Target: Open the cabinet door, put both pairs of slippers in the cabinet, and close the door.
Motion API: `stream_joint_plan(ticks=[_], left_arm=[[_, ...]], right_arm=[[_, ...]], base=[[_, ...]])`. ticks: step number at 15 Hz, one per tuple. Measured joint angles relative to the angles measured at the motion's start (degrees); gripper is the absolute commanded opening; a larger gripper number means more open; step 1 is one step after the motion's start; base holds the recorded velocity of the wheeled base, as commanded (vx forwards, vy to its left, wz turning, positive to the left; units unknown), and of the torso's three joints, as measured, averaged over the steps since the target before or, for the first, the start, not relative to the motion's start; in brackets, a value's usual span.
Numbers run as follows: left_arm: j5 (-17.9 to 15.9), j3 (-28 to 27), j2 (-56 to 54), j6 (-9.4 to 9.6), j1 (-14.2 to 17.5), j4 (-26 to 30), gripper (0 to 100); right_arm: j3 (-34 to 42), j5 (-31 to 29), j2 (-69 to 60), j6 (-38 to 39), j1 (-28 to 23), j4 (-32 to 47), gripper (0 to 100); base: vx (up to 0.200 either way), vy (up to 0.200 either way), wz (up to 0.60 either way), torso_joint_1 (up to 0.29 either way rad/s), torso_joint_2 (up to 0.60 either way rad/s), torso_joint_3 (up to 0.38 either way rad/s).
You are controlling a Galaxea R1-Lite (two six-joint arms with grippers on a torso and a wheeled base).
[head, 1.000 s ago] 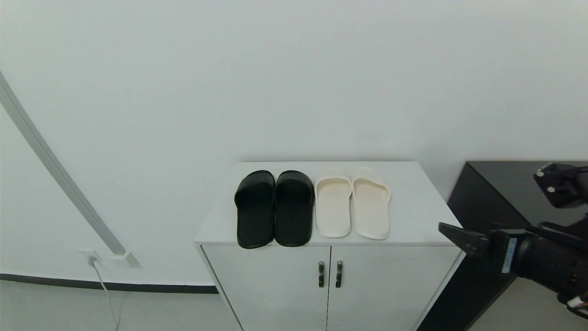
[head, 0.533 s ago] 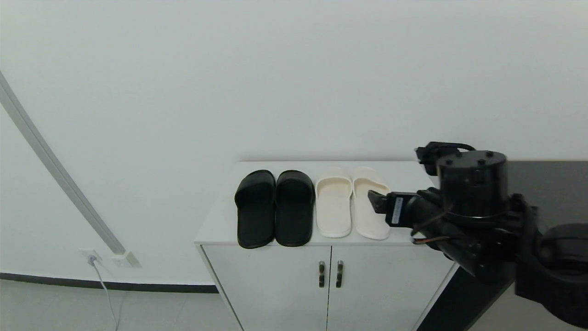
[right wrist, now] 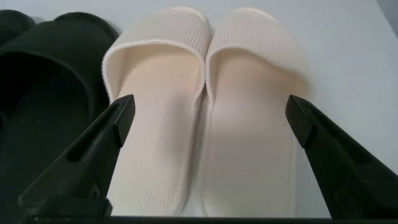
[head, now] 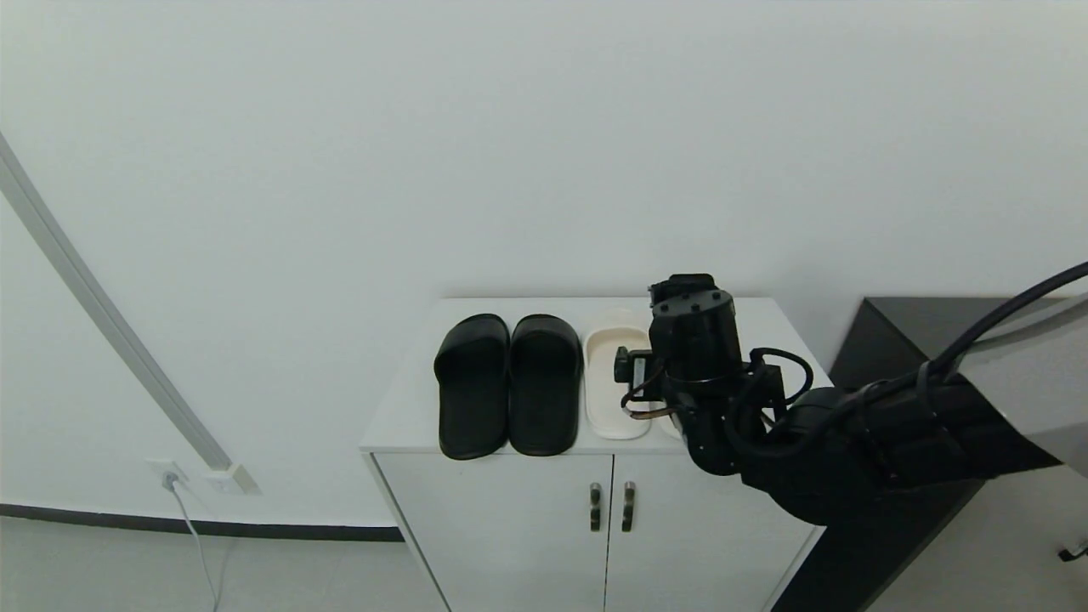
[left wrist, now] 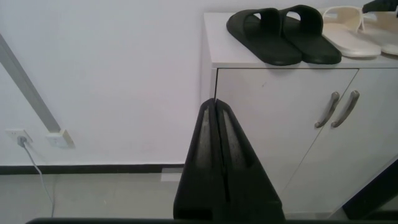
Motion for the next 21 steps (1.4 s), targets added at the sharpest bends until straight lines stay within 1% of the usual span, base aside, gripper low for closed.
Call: stream_joint_plan(ticks=[6, 12, 13, 16, 21], left_arm=[[0.0, 0.0, 0.0, -0.09, 0.0, 0.0, 0], [0.0, 0.0, 0.0, -0.11, 0.0, 0.0, 0], [0.0, 0.0, 0.0, -0.09, 0.0, 0.0, 0], [0.0, 0.0, 0.0, -0.13, 0.0, 0.0, 0], [0.0, 0.0, 0.0, -0.17, 0.0, 0.0, 0]], right_arm=[[-7.9, 1.0, 7.1, -0.4, -2.2, 0.4, 100], [-16.9, 2.3, 12.8, -0.4, -4.5, 4.0, 100], [-18.1, 2.4, 13.6, -0.4, -4.9, 4.1, 0], [-19.7, 2.7, 15.2, -0.4, -5.3, 4.5, 0], [-19.9, 2.6, 15.9, -0.4, -5.7, 4.4, 0]], base=[[0.0, 0.0, 0.0, 0.0, 0.0, 0.0], [0.0, 0.0, 0.0, 0.0, 0.0, 0.0], [0.0, 0.0, 0.0, 0.0, 0.0, 0.0], [0.0, 0.0, 0.0, 0.0, 0.0, 0.0], [0.0, 0.0, 0.0, 0.0, 0.0, 0.0]])
